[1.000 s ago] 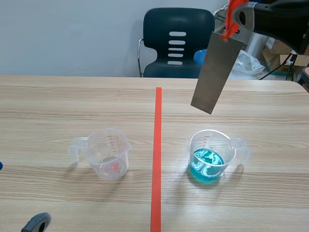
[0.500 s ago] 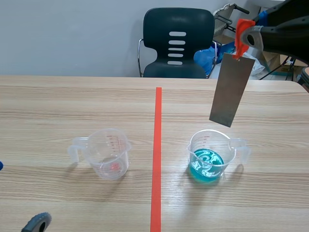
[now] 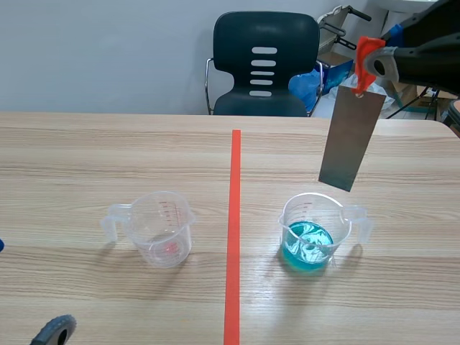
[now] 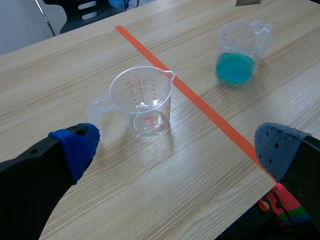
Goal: Do the redox reaction experiment
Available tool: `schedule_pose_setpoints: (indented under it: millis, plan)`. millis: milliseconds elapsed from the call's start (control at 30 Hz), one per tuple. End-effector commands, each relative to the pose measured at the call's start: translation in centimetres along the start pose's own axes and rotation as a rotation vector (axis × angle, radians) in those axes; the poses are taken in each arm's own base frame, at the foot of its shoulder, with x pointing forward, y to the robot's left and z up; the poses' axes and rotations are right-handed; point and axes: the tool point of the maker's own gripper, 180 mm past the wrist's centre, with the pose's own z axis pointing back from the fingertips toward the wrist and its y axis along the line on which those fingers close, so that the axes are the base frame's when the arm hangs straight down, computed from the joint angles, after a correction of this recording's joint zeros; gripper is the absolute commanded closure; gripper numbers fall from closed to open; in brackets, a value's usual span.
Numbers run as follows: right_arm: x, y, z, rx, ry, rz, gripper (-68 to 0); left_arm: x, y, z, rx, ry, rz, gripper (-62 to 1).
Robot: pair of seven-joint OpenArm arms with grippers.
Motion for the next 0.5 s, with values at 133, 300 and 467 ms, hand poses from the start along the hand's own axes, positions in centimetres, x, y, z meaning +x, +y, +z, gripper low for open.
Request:
schedule_pose_setpoints:
  millis: [133,300,467]
  plan:
    - [0.68,-0.23,0.24,0.009,-0.005,0.014,-0.9,0.71,-0.06,-0.09,0.001,-0.027,0.002,-62.3]
    - [0.99,-0.02,0.24,0.021,-0.022,-0.016,-0.9,0.72,-0.06,-0.09,0.001,-0.027,0.002,-62.3]
    - [1.35,0.12,0.26,0.029,-0.041,-0.050,-0.9,0.71,-0.06,-0.09,0.001,-0.027,0.002,-62.3]
